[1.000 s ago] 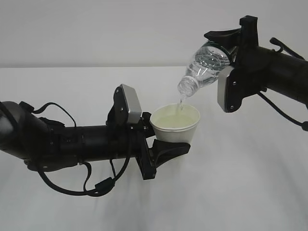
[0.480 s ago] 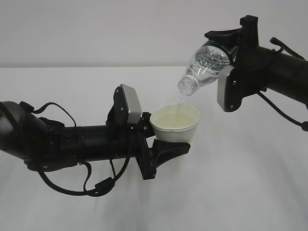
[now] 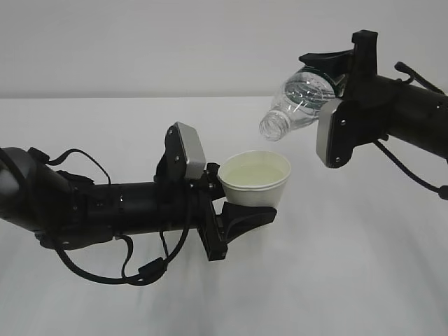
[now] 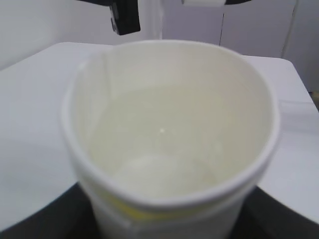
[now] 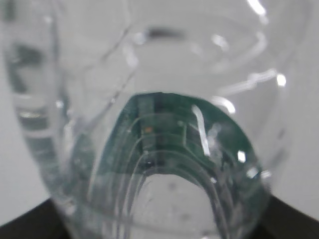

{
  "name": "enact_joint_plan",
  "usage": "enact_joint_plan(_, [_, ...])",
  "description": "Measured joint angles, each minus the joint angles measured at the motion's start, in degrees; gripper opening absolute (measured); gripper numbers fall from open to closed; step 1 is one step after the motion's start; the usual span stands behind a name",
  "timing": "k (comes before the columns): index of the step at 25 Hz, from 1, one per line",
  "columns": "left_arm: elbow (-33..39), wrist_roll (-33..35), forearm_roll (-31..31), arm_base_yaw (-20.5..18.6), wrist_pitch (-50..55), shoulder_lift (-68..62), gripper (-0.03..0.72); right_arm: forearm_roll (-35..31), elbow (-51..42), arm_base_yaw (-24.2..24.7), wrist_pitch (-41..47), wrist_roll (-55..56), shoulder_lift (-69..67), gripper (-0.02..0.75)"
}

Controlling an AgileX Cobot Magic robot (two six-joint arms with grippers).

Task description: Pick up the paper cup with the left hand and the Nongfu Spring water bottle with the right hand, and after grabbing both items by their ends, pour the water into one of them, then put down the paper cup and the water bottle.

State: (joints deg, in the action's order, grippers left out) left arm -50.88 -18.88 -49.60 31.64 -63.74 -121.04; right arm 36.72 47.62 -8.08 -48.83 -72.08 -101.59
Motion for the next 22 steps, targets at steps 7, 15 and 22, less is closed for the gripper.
enact_joint_plan(7, [0.00, 0.00, 0.14, 0.00, 0.00, 0.00, 0.421, -0.11, 0.00, 0.00, 0.00, 1.72, 0.00, 0.447])
enact_joint_plan(15, [0.00, 0.00, 0.27, 0.00, 0.00, 0.00, 0.420, -0.11, 0.00, 0.00, 0.00, 9.49, 0.00, 0.447])
enact_joint_plan(22, [0.00, 0.00, 0.40, 0.00, 0.00, 0.00, 0.420, -0.36, 0.00, 0.00, 0.00, 16.56, 0.00, 0.447])
